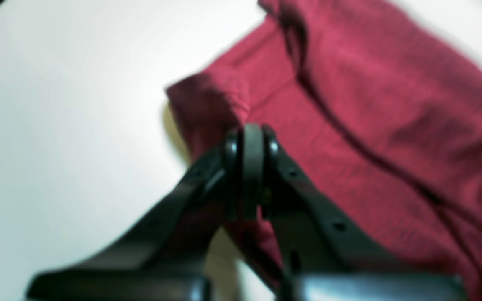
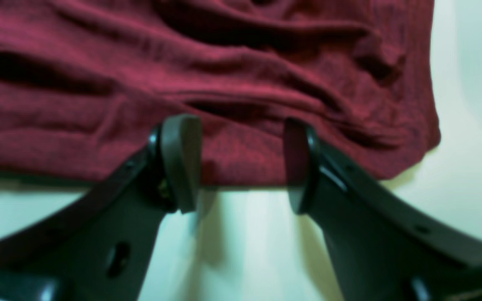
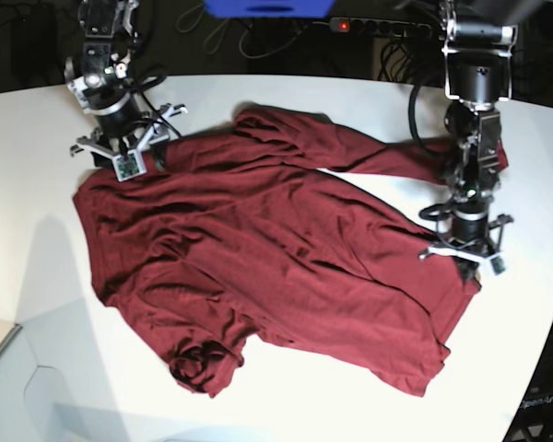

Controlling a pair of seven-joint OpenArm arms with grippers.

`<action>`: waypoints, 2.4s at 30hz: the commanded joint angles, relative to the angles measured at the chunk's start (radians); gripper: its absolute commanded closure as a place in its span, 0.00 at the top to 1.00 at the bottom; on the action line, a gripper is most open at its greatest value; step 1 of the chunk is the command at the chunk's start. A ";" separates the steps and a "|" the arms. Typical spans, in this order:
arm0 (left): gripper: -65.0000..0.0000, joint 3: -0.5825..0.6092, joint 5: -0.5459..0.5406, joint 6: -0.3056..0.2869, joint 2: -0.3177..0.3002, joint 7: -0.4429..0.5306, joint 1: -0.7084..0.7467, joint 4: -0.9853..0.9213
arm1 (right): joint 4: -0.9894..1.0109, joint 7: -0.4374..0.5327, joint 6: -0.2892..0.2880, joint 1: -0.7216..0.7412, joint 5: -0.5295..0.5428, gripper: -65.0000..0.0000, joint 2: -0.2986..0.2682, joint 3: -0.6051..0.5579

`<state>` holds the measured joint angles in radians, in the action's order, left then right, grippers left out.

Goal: Layout the t-shirt on the table in an organized manner, then fold the t-shirt properly

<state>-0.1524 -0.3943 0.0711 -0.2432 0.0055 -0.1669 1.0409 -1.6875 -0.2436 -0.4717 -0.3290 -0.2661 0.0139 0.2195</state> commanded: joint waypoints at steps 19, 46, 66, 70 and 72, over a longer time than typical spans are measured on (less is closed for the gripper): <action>0.00 -0.345 0.001 -0.004 0.055 -0.124 0.332 0.338 | -0.027 0.036 0.006 0.003 0.012 0.44 -0.005 -0.005; 0.00 -0.411 0.002 -0.004 0.063 -0.124 0.389 0.335 | 0.309 0.037 0.006 0.207 0.009 0.59 -0.128 0.125; 0.00 -0.422 0.002 -0.004 0.109 -0.124 0.525 0.347 | 0.303 0.037 0.006 0.268 0.008 0.59 -0.153 0.140; 0.00 -0.422 0.002 -0.004 0.112 -0.128 0.531 0.408 | 0.304 0.037 0.006 0.268 0.009 0.59 -0.150 0.139; 0.03 -0.422 0.001 -0.004 0.112 -0.146 0.551 0.454 | 0.304 0.037 0.006 0.268 0.011 0.59 -0.150 0.139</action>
<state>-0.5671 -0.3969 0.0616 -0.1169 -0.1673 0.3828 1.4803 -1.3724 -0.2100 -0.4805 -0.0669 -0.2543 -0.1265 0.3561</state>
